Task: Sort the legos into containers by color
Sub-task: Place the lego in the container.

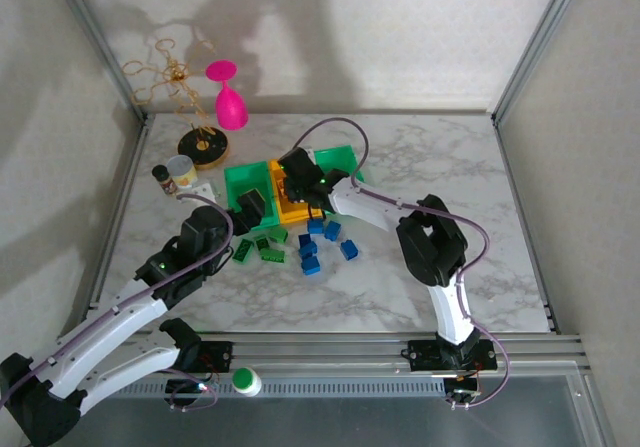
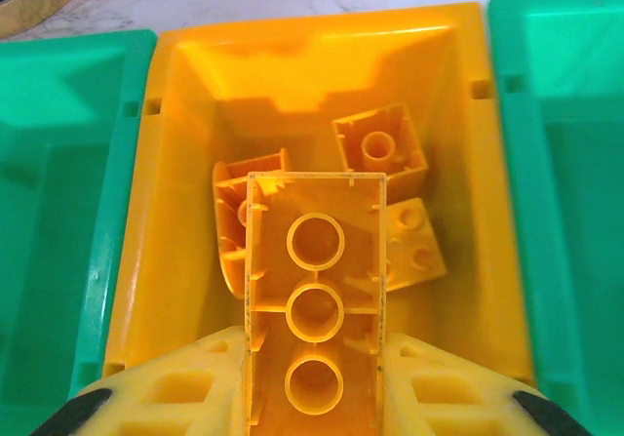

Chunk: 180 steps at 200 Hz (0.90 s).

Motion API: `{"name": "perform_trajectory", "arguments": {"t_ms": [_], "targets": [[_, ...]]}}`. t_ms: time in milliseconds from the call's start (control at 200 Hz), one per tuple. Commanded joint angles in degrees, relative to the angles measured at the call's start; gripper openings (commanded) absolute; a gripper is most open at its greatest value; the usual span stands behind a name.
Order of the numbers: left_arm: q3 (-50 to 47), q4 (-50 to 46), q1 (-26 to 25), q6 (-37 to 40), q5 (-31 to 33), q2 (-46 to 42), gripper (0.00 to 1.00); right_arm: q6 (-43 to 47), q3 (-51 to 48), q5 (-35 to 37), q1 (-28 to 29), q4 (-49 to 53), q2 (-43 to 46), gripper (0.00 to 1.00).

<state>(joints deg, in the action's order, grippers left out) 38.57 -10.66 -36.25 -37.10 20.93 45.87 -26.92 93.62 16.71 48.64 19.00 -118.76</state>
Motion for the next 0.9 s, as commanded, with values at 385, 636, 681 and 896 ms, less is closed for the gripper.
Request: {"name": "perform_trajectory", "arguments": {"t_ms": [385,636,681,896], "targets": [[-1.13,-0.88,0.91,0.01,-0.01,0.09,1.0,2.17,2.79,-1.94,0.45,-1.43,-7.18,0.34],[-0.99,-0.83,0.9,0.01,-0.45,-0.08,1.0,2.72,3.1,-1.46,0.44,-0.94,-5.02,0.43],[-0.87,-0.93,0.96,0.01,-0.45,-0.08,1.0,2.89,2.97,-1.33,0.47,-0.92,-4.2,0.45],[-0.6,-0.89,1.01,-0.21,-1.06,-0.47,1.0,3.22,2.45,-0.63,0.47,-0.76,0.04,0.47]]}}
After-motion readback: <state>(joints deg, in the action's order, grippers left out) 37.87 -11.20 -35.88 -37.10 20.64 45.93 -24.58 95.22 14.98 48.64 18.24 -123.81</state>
